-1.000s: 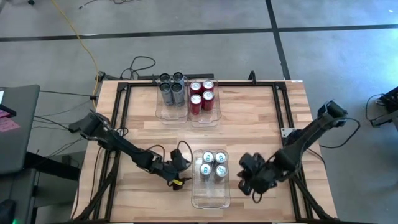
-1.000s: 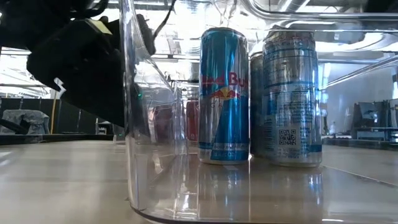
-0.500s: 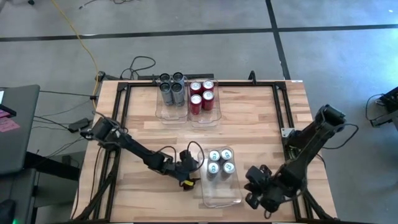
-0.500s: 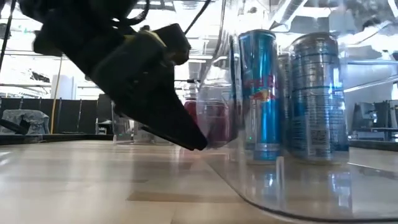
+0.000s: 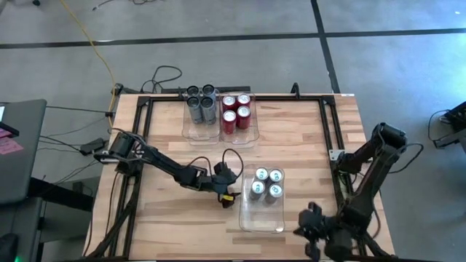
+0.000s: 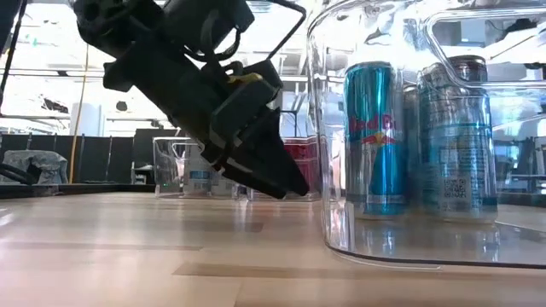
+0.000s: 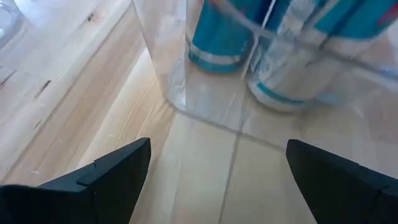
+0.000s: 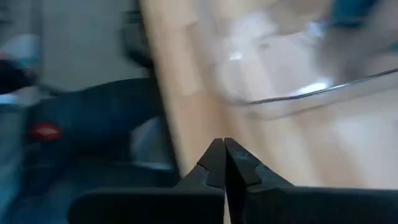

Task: Sort soda cans
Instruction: Move the bottom transparent bin to the top right of the table

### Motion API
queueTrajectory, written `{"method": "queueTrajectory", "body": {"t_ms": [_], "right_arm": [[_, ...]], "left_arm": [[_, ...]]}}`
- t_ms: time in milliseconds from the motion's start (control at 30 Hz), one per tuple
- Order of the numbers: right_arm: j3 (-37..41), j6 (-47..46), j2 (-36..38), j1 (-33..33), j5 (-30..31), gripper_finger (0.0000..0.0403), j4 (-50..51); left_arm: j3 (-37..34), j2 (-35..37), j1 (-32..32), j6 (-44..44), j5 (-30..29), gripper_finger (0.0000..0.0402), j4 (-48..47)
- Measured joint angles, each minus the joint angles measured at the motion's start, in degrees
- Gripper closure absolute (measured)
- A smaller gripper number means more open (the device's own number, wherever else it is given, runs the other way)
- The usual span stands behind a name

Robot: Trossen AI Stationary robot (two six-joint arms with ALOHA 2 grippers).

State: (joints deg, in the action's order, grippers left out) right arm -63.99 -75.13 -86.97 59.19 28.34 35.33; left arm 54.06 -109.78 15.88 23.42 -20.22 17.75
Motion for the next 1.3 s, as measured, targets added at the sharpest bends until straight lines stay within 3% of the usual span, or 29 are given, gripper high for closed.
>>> {"method": "queueTrajectory", "body": {"t_ms": [133,367,633,767,900,1300], "right_arm": [[0.0,0.1,-3.6,2.7,0.2,0.0397,-8.5],[0.0,0.7,-12.6,1.6,0.2,0.0400,-16.6],[0.0,5.8,-20.4,0.3,6.8,0.0401,-26.9],[0.0,4.6,-21.2,1.6,13.7,0.0402,-25.6],[0.0,3.6,-21.1,2.4,20.5,0.0402,-24.1],[0.0,3.7,-21.0,-0.5,22.5,0.0402,-20.0]], "left_arm": [[0.0,0.2,0.7,-2.0,0.6,0.0031,-0.9],[0.0,5.1,4.2,-2.7,1.2,0.0031,-12.6],[0.0,6.4,12.9,-1.3,-0.7,0.0031,-6.3],[0.0,6.3,16.7,-1.2,-6.1,0.0031,-5.4],[0.0,5.7,18.0,-0.8,-7.8,0.0031,1.7],[0.0,5.6,15.3,-3.4,-9.6,0.0031,5.8]]}}
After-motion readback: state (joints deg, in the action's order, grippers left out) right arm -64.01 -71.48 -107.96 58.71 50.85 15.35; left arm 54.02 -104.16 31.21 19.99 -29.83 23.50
